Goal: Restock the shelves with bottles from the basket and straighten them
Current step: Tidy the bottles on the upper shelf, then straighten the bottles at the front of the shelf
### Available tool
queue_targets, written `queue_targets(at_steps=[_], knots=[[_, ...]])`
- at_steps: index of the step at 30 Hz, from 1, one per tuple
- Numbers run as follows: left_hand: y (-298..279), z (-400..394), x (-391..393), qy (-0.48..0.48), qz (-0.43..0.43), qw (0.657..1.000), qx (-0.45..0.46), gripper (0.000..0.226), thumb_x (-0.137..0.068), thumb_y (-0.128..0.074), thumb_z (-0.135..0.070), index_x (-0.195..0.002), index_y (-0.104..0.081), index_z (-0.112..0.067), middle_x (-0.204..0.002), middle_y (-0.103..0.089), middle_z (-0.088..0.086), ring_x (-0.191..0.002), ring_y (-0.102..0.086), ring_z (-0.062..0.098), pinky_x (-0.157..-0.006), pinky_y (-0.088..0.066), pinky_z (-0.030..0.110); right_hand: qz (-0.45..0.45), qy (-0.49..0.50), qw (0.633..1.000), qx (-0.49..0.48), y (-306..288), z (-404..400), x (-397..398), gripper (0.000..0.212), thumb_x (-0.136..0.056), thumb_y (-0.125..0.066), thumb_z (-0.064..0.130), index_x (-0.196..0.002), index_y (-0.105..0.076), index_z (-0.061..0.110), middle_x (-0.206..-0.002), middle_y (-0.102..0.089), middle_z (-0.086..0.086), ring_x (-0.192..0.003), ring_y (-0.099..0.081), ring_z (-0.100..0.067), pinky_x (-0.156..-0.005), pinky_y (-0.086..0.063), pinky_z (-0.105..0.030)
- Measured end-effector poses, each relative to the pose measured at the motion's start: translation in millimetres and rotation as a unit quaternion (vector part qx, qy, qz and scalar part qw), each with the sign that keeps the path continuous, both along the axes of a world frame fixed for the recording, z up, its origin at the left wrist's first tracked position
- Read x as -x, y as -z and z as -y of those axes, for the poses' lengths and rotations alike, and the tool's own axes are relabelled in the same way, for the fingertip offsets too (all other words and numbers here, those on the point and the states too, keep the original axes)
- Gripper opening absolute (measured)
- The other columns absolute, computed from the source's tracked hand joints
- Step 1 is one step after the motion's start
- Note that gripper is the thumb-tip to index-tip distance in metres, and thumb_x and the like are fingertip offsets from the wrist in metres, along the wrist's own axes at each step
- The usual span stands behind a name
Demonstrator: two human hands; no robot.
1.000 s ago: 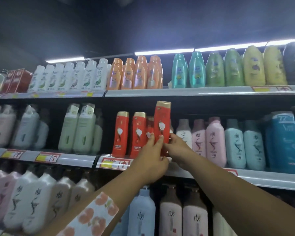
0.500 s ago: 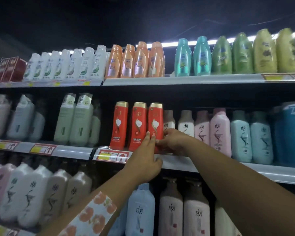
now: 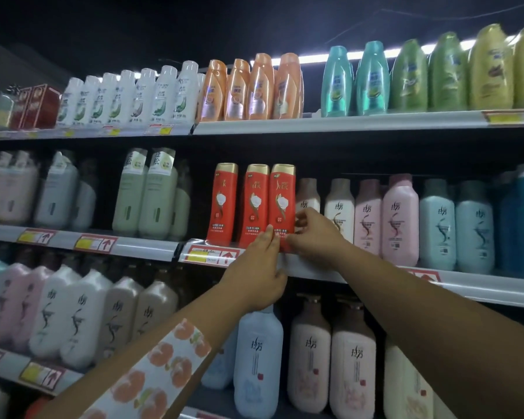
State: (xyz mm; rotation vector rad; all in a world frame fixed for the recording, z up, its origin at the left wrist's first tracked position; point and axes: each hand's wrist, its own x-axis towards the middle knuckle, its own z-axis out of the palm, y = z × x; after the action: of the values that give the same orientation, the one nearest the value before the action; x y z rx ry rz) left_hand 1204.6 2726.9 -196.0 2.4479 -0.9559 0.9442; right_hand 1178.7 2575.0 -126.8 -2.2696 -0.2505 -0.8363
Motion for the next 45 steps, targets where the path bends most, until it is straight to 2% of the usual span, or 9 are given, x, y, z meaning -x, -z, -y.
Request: queue_targets(at_steps=[4,8,13,18,21,24,35,39,45], knots=[[8.9,-11.2,15.2,-0.044,0.041,0.994,-0.092,0.071,-0.103,-0.041,-0.036,-0.161,-0.006,-0.013,-0.169,0.001,0.006,-0.156,-0.001,0.022,-0.127,-0.011,0.043,0.085,0.062,0.977,0.188,31.8,0.7,35.2,0.046,-0.088,-0.064,0.016,-0.134,-0.054,0.011,-0.125,-0.062,-0.006,-0.113,-0.059,-0.024,-0.095,-0.047,-0.032],[31.0,-10.1,48.1,-0.069,0.044,0.99,-0.111,0.067,-0.102,-0.042,-0.036,-0.159,-0.017,-0.013,-0.168,-0.012,0.009,-0.155,-0.01,0.027,-0.125,-0.017,0.046,0.015,0.079,0.931,0.356,63.7,10.8,72.3,0.046,-0.088,-0.063,0.028,-0.132,-0.056,0.015,-0.131,-0.058,-0.006,-0.122,-0.051,-0.024,-0.108,-0.041,-0.04],[77.4,-5.6,111.0,-0.051,0.007,0.993,-0.102,0.064,-0.099,-0.047,-0.035,-0.157,-0.026,-0.018,-0.164,-0.024,0.004,-0.149,-0.024,0.025,-0.121,-0.025,0.042,-0.027,0.113,0.883,0.454,117.8,23.9,141.1,0.064,-0.096,-0.054,0.043,-0.155,-0.036,0.024,-0.164,-0.027,-0.001,-0.149,-0.026,-0.02,-0.124,-0.02,-0.042],[143.0,-0.9,154.6,-0.058,-0.026,0.989,-0.133,0.062,-0.097,-0.044,-0.038,-0.154,-0.033,-0.017,-0.155,-0.038,0.007,-0.137,-0.04,0.029,-0.11,-0.037,0.043,-0.078,0.131,0.894,0.422,179.6,38.9,215.7,0.066,-0.095,-0.056,0.039,-0.154,-0.037,0.016,-0.163,-0.03,-0.008,-0.146,-0.033,-0.028,-0.121,-0.024,-0.037],[186.7,5.0,172.7,-0.055,-0.046,0.987,-0.143,0.065,-0.089,-0.027,-0.044,-0.141,-0.051,-0.014,-0.13,-0.06,0.008,-0.113,-0.058,0.031,-0.092,-0.05,0.044,-0.126,0.134,0.899,0.397,220.3,53.2,247.5,0.07,-0.096,-0.056,0.042,-0.156,-0.031,0.015,-0.164,-0.027,-0.007,-0.146,-0.032,-0.027,-0.121,-0.023,-0.034],[227.4,13.0,189.2,-0.043,-0.05,0.987,-0.148,0.068,-0.083,-0.026,-0.047,-0.131,-0.06,-0.013,-0.116,-0.066,0.008,-0.1,-0.063,0.034,-0.083,-0.054,0.045,-0.16,0.145,0.897,0.385,261.6,69.4,267.7,0.074,-0.096,-0.055,0.047,-0.157,-0.028,0.015,-0.164,-0.027,-0.008,-0.146,-0.031,-0.027,-0.122,-0.023,-0.035],[385.8,47.3,264.7,-0.019,-0.154,0.959,-0.236,0.057,-0.083,-0.034,-0.041,-0.12,-0.066,-0.012,-0.113,-0.069,0.01,-0.099,-0.064,0.032,-0.081,-0.055,0.047,-0.308,0.167,0.877,0.328,427.8,123.9,350.7,0.071,-0.094,-0.05,0.046,-0.154,-0.036,0.012,-0.161,-0.034,-0.011,-0.146,-0.034,-0.03,-0.123,-0.02,-0.047],[442.4,62.4,278.9,-0.02,-0.244,0.926,-0.287,0.049,-0.093,-0.041,-0.039,-0.136,-0.051,-0.018,-0.132,-0.056,0.006,-0.118,-0.053,0.029,-0.096,-0.045,0.042,-0.365,0.179,0.866,0.291,482.9,144.0,375.6,0.055,-0.093,-0.054,0.041,-0.142,-0.051,0.017,-0.142,-0.055,-0.003,-0.129,-0.051,-0.026,-0.112,-0.034,-0.038],[506.3,83.9,275.9,0.02,-0.372,0.849,-0.375,0.046,-0.097,-0.049,-0.037,-0.139,-0.052,-0.02,-0.145,-0.049,0.006,-0.129,-0.05,0.028,-0.102,-0.043,0.035,-0.438,0.156,0.862,0.204,514.2,167.5,389.5,0.047,-0.092,-0.063,0.039,-0.136,-0.056,0.026,-0.131,-0.064,0.002,-0.114,-0.062,-0.02,-0.094,-0.051,-0.034]])
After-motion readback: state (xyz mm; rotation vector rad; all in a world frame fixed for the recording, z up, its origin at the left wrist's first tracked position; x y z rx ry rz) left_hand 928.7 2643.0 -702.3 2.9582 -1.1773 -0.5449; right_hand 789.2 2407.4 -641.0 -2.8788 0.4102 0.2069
